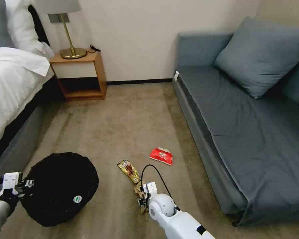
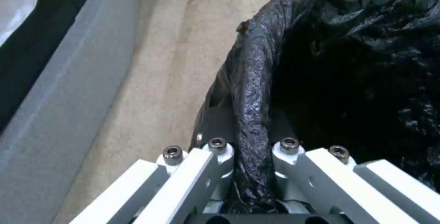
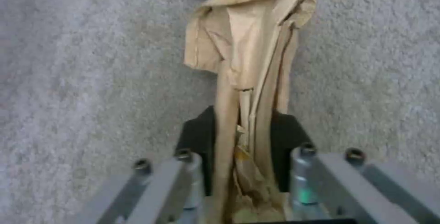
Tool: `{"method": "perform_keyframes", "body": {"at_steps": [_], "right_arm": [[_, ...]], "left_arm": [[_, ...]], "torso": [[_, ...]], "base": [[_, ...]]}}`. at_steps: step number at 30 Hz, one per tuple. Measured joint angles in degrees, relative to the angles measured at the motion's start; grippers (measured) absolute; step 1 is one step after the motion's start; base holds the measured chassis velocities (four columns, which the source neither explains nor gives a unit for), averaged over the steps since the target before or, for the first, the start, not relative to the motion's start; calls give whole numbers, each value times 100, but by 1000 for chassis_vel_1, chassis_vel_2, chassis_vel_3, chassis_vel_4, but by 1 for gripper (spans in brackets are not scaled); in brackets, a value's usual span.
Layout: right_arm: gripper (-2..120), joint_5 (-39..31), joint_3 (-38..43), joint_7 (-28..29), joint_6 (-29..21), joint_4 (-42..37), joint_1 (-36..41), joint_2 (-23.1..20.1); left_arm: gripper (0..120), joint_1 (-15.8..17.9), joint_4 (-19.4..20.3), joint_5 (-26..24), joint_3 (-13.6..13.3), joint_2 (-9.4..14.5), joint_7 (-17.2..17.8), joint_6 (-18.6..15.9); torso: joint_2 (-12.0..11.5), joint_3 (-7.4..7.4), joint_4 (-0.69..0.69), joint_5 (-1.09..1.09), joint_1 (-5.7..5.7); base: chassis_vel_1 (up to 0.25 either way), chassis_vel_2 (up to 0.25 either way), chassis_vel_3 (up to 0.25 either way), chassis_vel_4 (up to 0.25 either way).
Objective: Pick up the trash bin, then pick up the garbage on the floor and place it into the trash bin.
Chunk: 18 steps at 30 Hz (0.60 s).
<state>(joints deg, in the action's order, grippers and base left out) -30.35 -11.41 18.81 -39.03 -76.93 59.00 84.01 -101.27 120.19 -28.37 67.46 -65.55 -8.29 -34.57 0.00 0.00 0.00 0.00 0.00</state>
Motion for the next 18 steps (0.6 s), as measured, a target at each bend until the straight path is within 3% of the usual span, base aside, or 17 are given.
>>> {"method": "perform_keyframes", "body": {"at_steps": [2, 7, 13, 18], "right_arm": [[13, 44, 5, -53, 43, 2, 8, 0], [0, 56, 47, -128, 139, -49, 56, -17], [0, 8, 164, -263, 554, -361, 147, -61], [0, -190, 280, -265, 712, -1417, 292, -358]], "left_arm": [[5, 0, -3, 0, 0, -7, 0, 2], [5, -5, -11, 0, 0, -24, 1, 4], [5, 6, -31, 1, -17, -42, 7, 7], [5, 19, -14, 8, -41, -54, 9, 7]], "torso": [[0, 0, 0, 0, 0], [0, 0, 0, 0, 0], [0, 0, 0, 0, 0], [0, 0, 0, 0, 0]], "base": [[0, 0, 0, 0], [0, 0, 0, 0], [0, 0, 0, 0], [0, 0, 0, 0]]}}
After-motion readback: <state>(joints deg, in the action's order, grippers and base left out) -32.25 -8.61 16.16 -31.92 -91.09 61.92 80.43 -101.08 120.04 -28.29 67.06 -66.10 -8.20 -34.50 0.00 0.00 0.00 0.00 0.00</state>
